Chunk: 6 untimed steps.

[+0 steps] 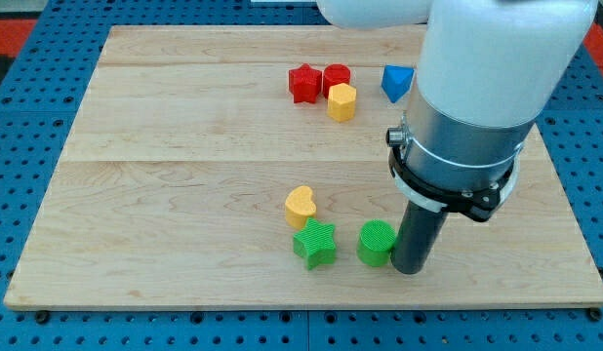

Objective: Push the green circle close to the green star

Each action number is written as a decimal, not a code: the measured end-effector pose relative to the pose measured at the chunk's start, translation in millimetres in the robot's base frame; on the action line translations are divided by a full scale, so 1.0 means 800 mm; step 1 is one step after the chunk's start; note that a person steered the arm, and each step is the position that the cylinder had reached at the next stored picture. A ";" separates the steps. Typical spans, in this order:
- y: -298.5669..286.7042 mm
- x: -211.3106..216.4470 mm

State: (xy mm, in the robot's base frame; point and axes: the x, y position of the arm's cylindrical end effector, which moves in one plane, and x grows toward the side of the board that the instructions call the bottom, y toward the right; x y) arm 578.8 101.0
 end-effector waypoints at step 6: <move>0.007 -0.005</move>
